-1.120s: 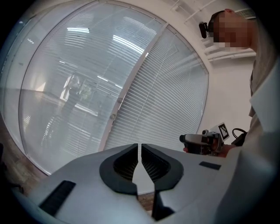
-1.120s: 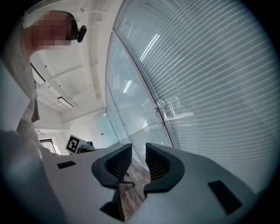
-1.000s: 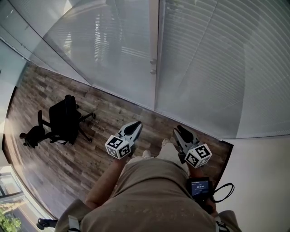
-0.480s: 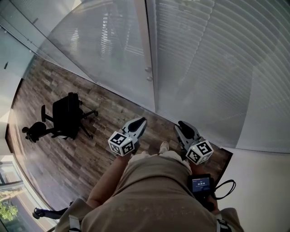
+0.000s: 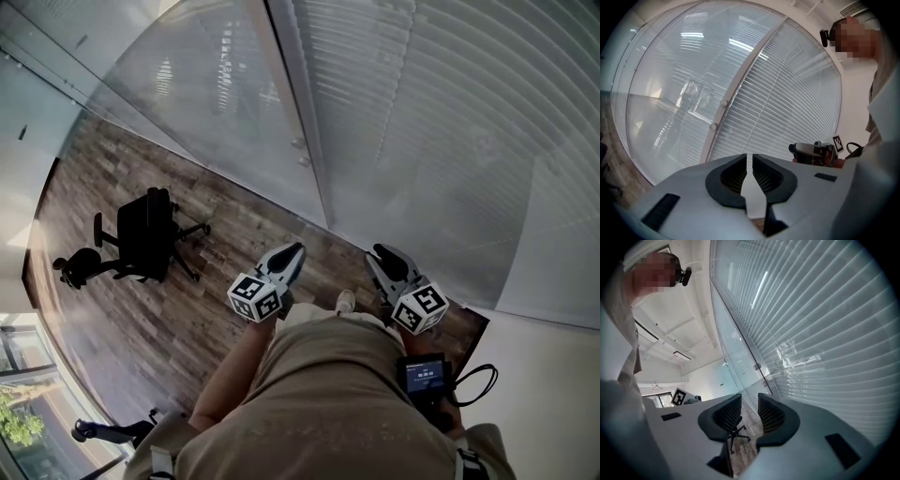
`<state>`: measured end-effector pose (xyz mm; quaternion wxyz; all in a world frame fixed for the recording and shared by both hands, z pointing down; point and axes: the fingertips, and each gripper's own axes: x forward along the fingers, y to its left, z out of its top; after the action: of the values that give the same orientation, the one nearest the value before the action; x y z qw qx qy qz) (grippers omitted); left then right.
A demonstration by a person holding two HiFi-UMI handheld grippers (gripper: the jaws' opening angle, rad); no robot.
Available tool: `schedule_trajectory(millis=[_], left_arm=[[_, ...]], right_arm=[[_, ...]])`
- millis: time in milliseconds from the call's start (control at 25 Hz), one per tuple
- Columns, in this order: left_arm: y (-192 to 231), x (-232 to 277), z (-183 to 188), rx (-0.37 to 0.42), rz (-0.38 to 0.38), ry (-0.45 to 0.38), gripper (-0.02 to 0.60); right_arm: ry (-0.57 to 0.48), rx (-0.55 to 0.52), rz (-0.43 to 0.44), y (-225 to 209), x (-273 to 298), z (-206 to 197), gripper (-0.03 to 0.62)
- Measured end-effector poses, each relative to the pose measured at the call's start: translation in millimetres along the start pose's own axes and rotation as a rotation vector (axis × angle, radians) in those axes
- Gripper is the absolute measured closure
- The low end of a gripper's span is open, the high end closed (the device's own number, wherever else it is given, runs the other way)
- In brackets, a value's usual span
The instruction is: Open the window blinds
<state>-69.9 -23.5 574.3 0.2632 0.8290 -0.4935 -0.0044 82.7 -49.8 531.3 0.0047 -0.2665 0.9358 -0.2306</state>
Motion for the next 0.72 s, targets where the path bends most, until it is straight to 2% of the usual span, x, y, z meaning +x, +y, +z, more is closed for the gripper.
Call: schedule_trajectory(millis=[200, 360, 720], left_arm=[[-3.6, 10.2, -6.6, -0.033, 0.008, -0.007, 0.551], [-2.5, 15.9, 8.2, -0.037, 0.006, 0.002, 0.551], [35.3, 32.7, 3.0, -0.046, -0.023, 0.042, 0.551]], right_arm=[[0.012, 0.015, 0.005, -9.1, -2.1, -6.3, 0.491], [0.025, 0.022, -0.001, -13.0, 3.6, 6.7, 0.491], [0.033, 0.038, -0.04, -24.3, 25.1, -9.3, 0.491]])
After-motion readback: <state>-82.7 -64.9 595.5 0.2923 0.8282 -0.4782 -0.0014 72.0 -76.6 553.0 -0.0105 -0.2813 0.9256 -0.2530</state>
